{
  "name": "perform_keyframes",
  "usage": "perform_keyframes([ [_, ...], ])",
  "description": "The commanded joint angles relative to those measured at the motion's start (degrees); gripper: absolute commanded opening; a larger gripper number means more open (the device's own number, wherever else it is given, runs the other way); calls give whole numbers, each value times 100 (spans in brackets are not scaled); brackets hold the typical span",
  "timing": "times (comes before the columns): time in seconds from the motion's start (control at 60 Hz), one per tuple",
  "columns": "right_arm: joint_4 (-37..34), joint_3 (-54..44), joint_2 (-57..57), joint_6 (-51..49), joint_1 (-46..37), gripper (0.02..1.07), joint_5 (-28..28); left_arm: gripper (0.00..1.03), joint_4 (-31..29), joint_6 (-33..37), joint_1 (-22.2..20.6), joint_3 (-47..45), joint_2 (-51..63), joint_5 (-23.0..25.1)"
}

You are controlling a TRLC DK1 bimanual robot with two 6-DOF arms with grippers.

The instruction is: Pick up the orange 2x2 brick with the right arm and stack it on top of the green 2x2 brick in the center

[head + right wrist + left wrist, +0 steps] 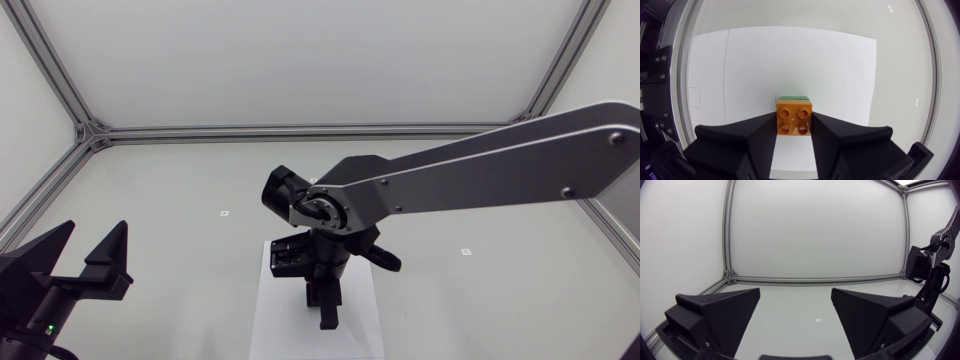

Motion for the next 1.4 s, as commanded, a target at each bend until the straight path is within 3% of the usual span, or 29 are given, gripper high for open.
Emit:
perform_keyframes([
  [0.0, -175, -173, 278, -111, -40, 8, -60, 99, -65, 31, -4, -235, -23, 16],
  [0.283, 0, -375, 322, -67, 83, 8, 2, 99, -65, 31, -4, -235, -23, 16],
  [0.55, -272, -164, 533, -40, 153, 8, 292, 99, -65, 31, -4, -235, -23, 16],
  [1.033, -210, -304, 489, -102, 83, 8, -165, 99, -65, 40, -4, -235, -23, 16],
  [1.383, 159, -550, 366, 91, 206, 8, -60, 99, -65, 31, -4, -235, -23, 16],
])
